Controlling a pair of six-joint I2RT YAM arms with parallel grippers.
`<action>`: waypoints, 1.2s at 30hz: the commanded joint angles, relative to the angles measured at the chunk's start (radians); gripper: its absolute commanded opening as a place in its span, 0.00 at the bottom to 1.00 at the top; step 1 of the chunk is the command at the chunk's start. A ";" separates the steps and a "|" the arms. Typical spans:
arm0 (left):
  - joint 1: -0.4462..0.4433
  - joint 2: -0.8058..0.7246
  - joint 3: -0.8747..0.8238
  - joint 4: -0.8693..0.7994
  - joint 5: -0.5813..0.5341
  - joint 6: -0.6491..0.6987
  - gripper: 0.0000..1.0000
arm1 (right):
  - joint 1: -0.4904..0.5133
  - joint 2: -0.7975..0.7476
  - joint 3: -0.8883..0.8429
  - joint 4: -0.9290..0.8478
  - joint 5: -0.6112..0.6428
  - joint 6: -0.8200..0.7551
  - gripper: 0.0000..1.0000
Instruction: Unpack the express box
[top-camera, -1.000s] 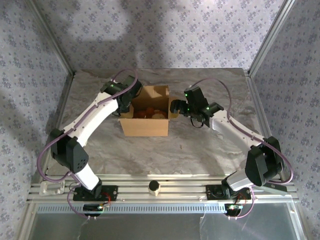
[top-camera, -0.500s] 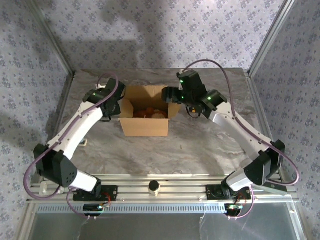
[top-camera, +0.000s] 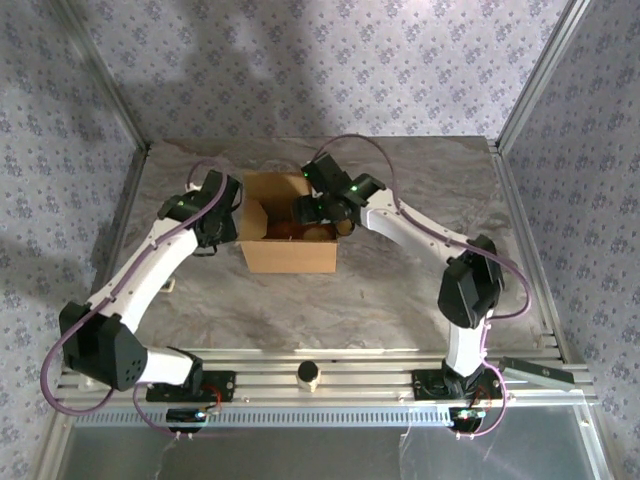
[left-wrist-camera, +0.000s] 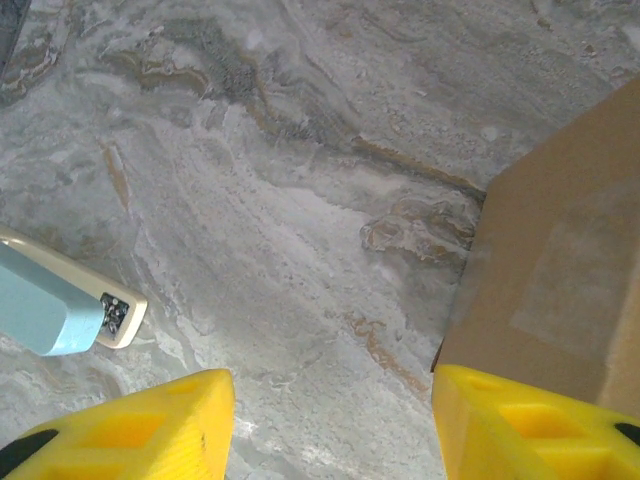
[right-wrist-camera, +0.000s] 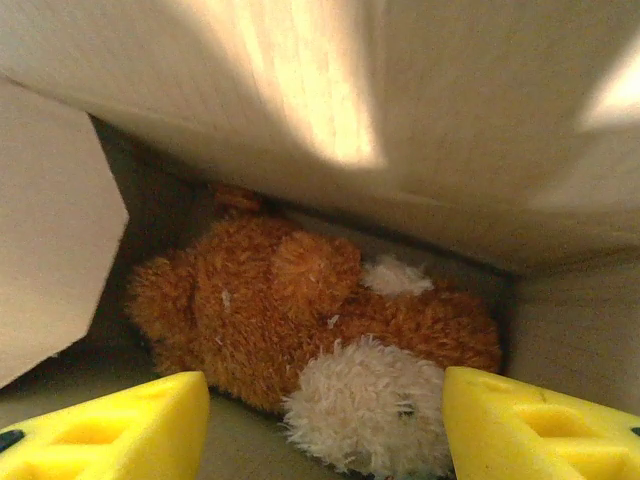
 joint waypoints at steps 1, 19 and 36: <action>0.017 -0.046 -0.015 0.018 0.014 -0.002 0.55 | 0.015 0.040 0.045 -0.041 -0.012 0.027 0.64; 0.042 -0.074 -0.050 0.000 0.005 -0.018 0.55 | 0.039 0.214 -0.026 0.020 -0.014 0.078 0.79; 0.050 -0.026 -0.021 -0.016 0.004 -0.034 0.55 | 0.038 0.170 -0.129 0.093 -0.013 0.134 0.00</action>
